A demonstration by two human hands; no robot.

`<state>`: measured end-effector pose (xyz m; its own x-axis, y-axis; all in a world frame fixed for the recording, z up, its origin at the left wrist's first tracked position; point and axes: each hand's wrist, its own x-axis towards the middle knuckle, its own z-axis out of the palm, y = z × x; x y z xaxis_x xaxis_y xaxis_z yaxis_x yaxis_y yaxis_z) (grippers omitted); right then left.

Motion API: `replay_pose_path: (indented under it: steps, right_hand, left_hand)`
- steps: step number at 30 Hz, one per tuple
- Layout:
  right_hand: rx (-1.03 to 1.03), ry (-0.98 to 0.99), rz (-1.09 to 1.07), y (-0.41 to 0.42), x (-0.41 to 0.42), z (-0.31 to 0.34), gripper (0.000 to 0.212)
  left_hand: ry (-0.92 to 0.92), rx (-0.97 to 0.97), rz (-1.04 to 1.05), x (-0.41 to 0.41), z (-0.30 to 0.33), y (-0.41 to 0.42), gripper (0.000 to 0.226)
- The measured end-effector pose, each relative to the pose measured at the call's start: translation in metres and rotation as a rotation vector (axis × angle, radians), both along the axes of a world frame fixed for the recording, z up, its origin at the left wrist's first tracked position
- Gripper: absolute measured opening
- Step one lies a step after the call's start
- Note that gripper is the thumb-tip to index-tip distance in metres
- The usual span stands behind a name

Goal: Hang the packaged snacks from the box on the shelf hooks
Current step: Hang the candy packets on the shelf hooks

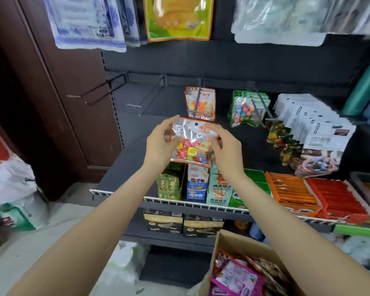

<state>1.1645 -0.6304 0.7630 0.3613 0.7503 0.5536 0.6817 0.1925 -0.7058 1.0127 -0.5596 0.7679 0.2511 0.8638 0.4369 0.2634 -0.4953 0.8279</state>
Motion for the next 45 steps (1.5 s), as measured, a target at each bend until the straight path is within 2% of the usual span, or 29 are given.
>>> replay_pose_path:
  steps: [3, 9, 21, 27, 32, 36, 40, 43, 45]
  right_hand:
    - [-0.011, -0.046, -0.054, 0.015, -0.001, -0.003, 0.034]
    - [-0.047, -0.133, -0.088, 0.027, -0.002, -0.006, 0.041]
    - [0.013, -0.188, -0.166, 0.037, -0.002, -0.011, 0.043]
    - [0.074, -0.147, -0.203, 0.048, -0.005, -0.020, 0.043]
    - [-0.112, -0.238, -0.234, 0.073, 0.011, -0.009, 0.046]
    - [-0.312, -0.246, -0.189, 0.111, 0.031, 0.007, 0.071]
    - [-0.465, -0.219, -0.122, 0.157, 0.049, 0.016, 0.080]
    - [-0.523, -0.178, -0.136, 0.179, 0.061, 0.017, 0.076]
    - [-0.479, -0.042, -0.145, 0.181, 0.063, 0.019, 0.062]
  left_hand:
    - [-0.017, -0.003, -0.032, 0.003, -0.004, 0.019, 0.051]
    - [-0.033, 0.022, -0.067, 0.002, -0.019, 0.036, 0.052]
    - [-0.017, 0.100, -0.087, 0.011, -0.024, 0.050, 0.054]
    - [0.002, 0.149, -0.061, 0.012, -0.025, 0.058, 0.050]
    - [0.090, 0.119, -0.055, 0.030, -0.017, 0.083, 0.054]
    - [0.223, 0.047, -0.055, 0.067, -0.005, 0.125, 0.068]
    - [0.313, 0.017, -0.055, 0.099, -0.003, 0.166, 0.074]
    - [0.356, -0.018, -0.072, 0.110, -0.003, 0.182, 0.077]
    - [0.354, -0.050, -0.096, 0.111, -0.001, 0.184, 0.078]
